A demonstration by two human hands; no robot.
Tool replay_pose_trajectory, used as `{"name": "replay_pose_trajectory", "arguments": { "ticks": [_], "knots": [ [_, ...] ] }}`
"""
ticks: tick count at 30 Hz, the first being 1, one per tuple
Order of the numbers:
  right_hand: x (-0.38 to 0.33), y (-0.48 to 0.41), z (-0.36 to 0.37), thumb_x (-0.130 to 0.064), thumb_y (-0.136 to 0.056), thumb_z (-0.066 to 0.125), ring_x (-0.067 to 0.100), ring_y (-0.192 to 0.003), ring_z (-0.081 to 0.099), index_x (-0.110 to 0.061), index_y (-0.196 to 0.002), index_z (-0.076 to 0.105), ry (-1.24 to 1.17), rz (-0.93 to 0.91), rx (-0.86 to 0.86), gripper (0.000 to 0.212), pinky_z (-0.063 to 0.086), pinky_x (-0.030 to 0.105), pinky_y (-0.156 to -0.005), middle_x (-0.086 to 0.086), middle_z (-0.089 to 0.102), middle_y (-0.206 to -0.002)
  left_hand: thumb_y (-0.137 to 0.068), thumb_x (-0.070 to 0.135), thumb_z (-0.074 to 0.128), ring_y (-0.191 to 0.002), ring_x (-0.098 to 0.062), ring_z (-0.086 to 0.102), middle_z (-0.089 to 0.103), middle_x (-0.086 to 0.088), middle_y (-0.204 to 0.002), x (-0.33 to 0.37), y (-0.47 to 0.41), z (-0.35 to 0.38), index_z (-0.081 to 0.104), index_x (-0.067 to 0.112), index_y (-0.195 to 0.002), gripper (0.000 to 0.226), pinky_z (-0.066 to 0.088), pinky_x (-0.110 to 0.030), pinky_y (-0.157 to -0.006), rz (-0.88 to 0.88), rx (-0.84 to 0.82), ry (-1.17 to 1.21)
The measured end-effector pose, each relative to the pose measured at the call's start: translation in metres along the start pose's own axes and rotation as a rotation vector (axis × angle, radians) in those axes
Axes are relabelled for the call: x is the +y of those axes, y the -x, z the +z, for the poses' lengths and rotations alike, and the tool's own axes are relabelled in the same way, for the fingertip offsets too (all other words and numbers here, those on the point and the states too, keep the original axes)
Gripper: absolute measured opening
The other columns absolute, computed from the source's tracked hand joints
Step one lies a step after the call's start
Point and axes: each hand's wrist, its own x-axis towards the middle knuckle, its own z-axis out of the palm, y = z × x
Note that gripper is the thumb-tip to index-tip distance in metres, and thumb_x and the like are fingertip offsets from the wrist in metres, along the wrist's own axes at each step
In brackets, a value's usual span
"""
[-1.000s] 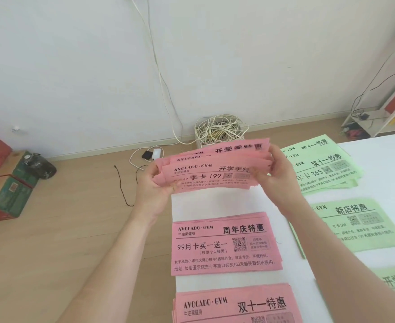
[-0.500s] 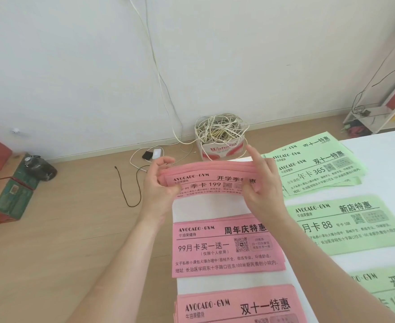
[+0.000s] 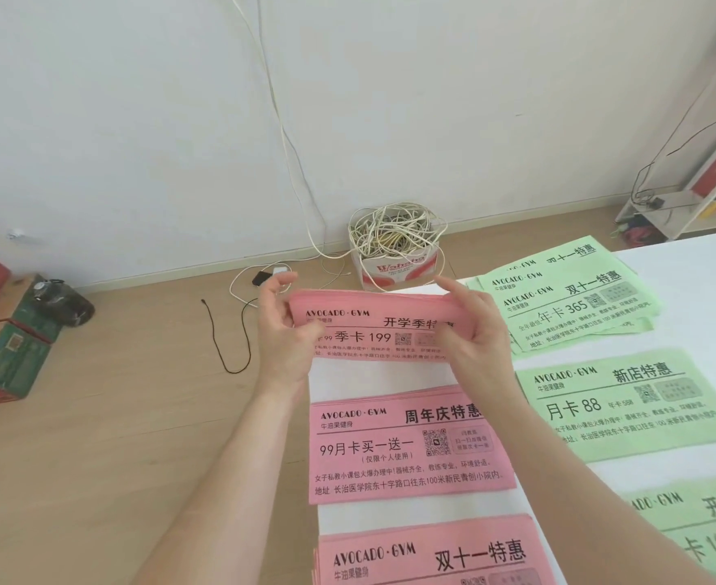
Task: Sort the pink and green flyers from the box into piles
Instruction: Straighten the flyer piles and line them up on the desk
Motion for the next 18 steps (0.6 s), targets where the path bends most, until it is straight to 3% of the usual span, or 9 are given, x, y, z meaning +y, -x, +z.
{"name": "replay_pose_trajectory", "arguments": {
  "ticks": [4, 8, 11, 15, 18],
  "knots": [
    [-0.01, -0.002, 0.007, 0.015, -0.073, 0.046, -0.001, -0.088, 0.057, -0.039, -0.101, 0.063, -0.092, -0.01, 0.037, 0.064, 0.045, 0.014, -0.074, -0.025, 0.063, -0.091, -0.059, -0.015, 0.046, -0.074, -0.019, 0.049, 0.053, -0.005, -0.083, -0.005, -0.002, 0.007, 0.056, 0.032, -0.091, 0.058, 0.039, -0.037, -0.063, 0.018, 0.004, -0.07],
    [-0.009, -0.006, 0.002, 0.007, -0.074, 0.049, 0.004, -0.091, 0.056, -0.03, -0.104, 0.066, 0.012, -0.146, 0.08, 0.051, 0.044, 0.018, -0.08, -0.006, 0.057, -0.095, -0.059, -0.012, 0.047, -0.076, -0.018, 0.047, 0.05, -0.006, -0.084, -0.003, -0.002, 0.0, 0.052, 0.028, -0.091, 0.052, 0.039, -0.032, -0.064, 0.077, -0.006, -0.06],
    [0.005, -0.001, 0.0, 0.007, -0.077, 0.052, -0.003, -0.09, 0.052, -0.033, -0.108, 0.06, 0.119, -0.068, -0.043, 0.051, 0.038, 0.006, -0.078, 0.001, 0.053, -0.101, -0.066, -0.019, 0.051, -0.081, -0.013, 0.058, 0.059, -0.001, -0.089, -0.02, 0.005, -0.005, 0.05, 0.023, -0.095, 0.051, 0.047, -0.031, -0.075, 0.0, -0.013, -0.145],
    [0.008, -0.002, 0.0, 0.011, -0.081, 0.052, -0.003, -0.087, 0.05, -0.026, -0.106, 0.061, 0.165, -0.101, -0.037, 0.045, 0.036, 0.004, -0.075, -0.001, 0.053, -0.097, -0.078, -0.018, 0.055, -0.097, -0.02, 0.063, 0.065, -0.01, -0.101, -0.035, 0.009, -0.008, 0.049, 0.024, -0.099, 0.048, 0.05, -0.039, -0.091, 0.0, 0.012, -0.214],
    [0.004, -0.008, 0.0, 0.01, -0.082, 0.05, -0.007, -0.091, 0.048, -0.02, -0.109, 0.063, 0.17, -0.184, 0.009, 0.042, 0.034, 0.003, -0.079, 0.003, 0.053, -0.099, -0.082, -0.017, 0.053, -0.099, -0.02, 0.063, 0.065, -0.01, -0.102, -0.033, 0.002, -0.006, 0.048, 0.026, -0.101, 0.047, 0.048, -0.036, -0.092, 0.023, 0.015, -0.202]
  ]
}}
